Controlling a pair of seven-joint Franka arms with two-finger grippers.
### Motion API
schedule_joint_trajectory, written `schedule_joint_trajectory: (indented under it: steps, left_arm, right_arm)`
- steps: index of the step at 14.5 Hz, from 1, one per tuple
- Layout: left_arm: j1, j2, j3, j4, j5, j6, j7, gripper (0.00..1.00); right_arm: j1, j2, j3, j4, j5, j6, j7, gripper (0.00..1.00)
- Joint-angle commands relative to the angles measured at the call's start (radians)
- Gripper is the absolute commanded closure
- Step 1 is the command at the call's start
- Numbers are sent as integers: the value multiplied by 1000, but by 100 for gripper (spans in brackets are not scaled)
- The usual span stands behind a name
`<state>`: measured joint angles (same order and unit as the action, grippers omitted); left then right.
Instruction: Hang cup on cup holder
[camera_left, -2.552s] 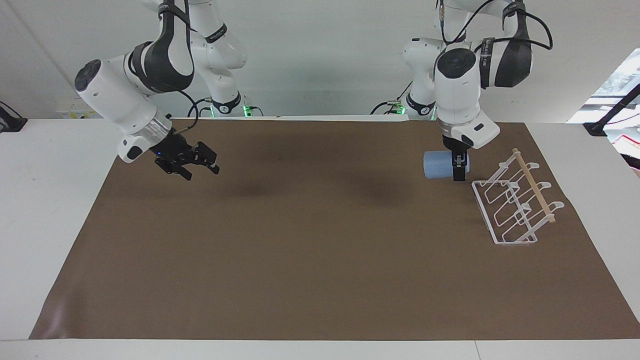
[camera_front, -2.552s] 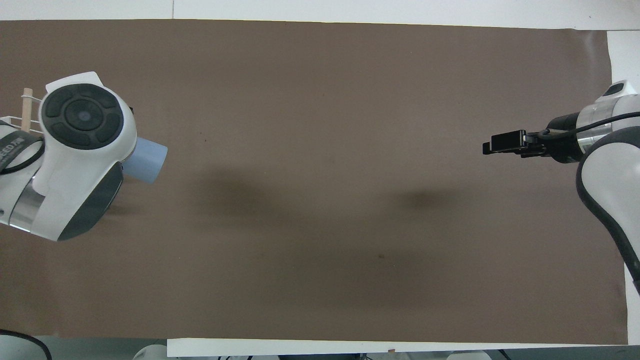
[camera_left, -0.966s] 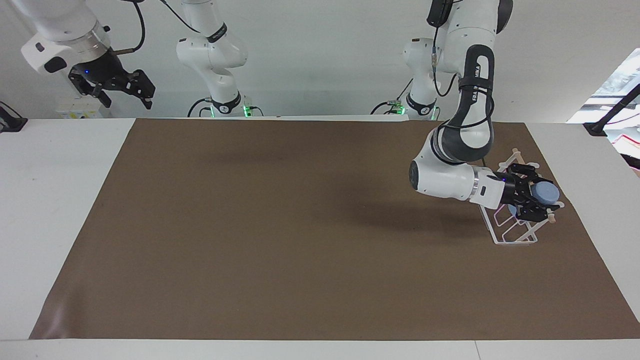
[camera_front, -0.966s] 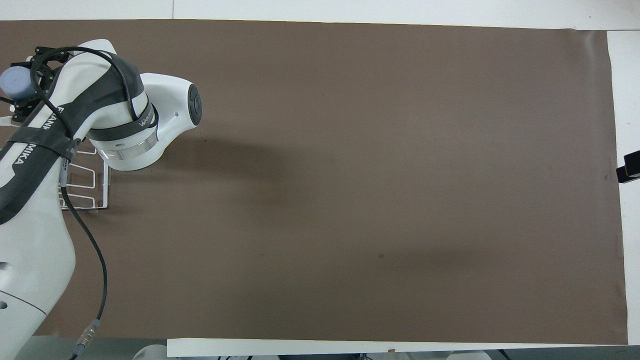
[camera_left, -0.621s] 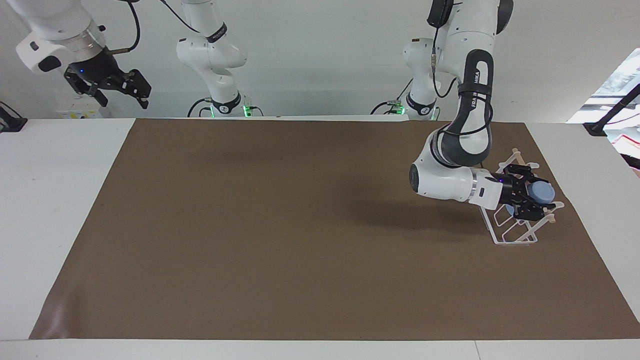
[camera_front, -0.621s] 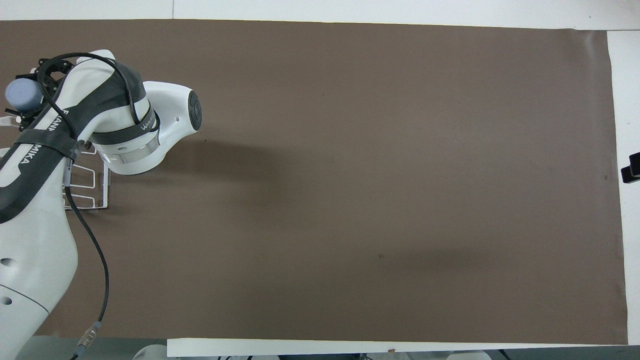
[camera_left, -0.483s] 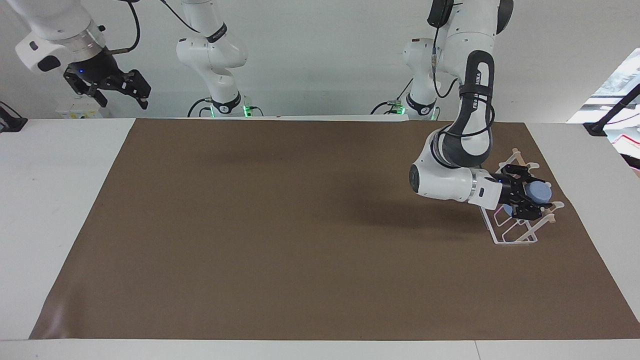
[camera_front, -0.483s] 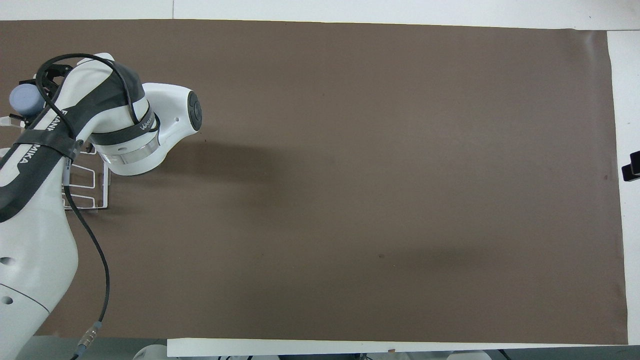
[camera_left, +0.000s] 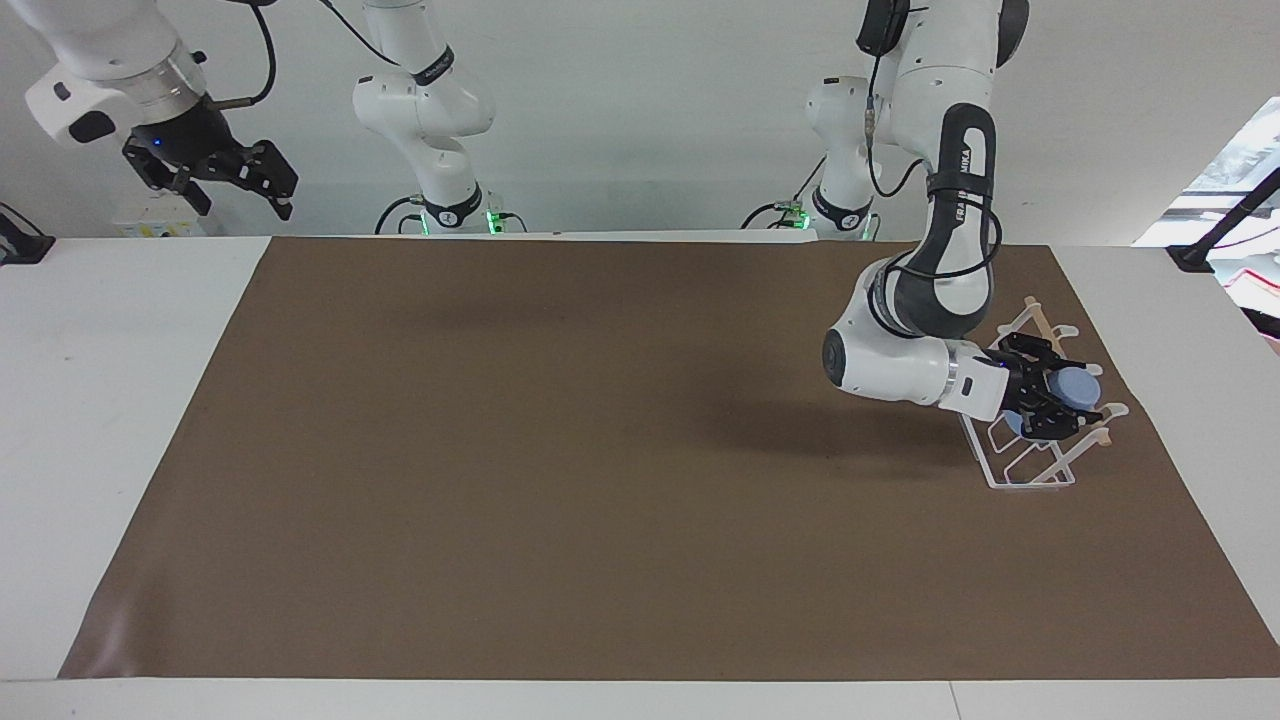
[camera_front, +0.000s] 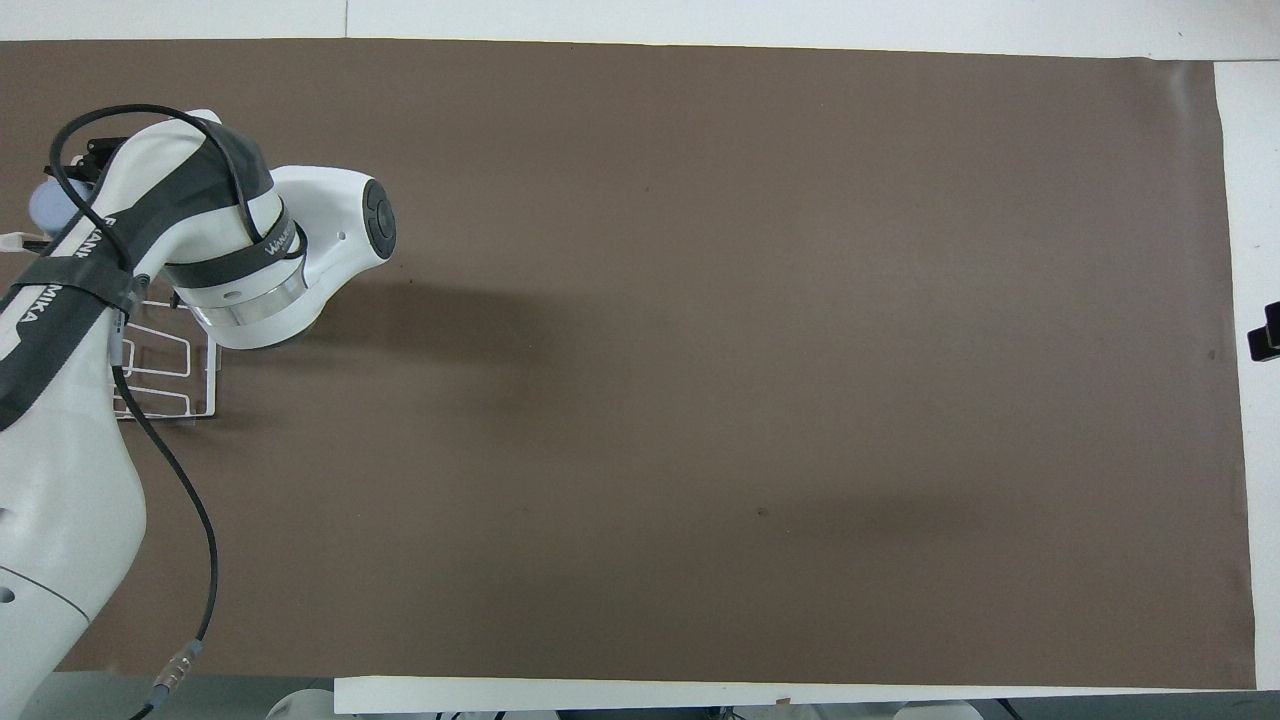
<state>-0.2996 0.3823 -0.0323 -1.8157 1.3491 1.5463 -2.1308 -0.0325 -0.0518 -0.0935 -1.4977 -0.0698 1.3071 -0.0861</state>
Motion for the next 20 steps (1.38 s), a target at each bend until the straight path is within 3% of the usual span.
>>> schedule_joint_trajectory:
  steps: [1,5,8,10,13,16,19,20]
  left_arm:
    - [48,1,-9,13,-13,57,37,0]
    - [74,-40,-9,61,-114,113,147,0]
    - [135,-112,-5,119,-247,234,413,0]
    - [175,-131,-6,173,-365,241,640,0]
    - [200,-149,-1,211,-633,277,1079,0]
    - [232,-197,0,211,-912,265,1401,0]
    - [281,-258,2,204,-1183,143,1768,0]
    - [280,-285,0,199,-1215,85,1854,0]
  right_arm:
    - [0,9,3,-12,-22,27,0,1]
    - [2,7,5,-12,-13,17,2,1]
    - [3,1,6,-15,-2,15,3,1]
    - [5,-2,8,-18,-1,15,5,1]
    - [2,-3,8,-18,-1,15,5,1]
    - [3,-3,8,-18,-1,15,5,1]
    - [3,-2,8,-18,-1,15,5,1]
    - [3,-3,8,-18,-1,15,5,1]
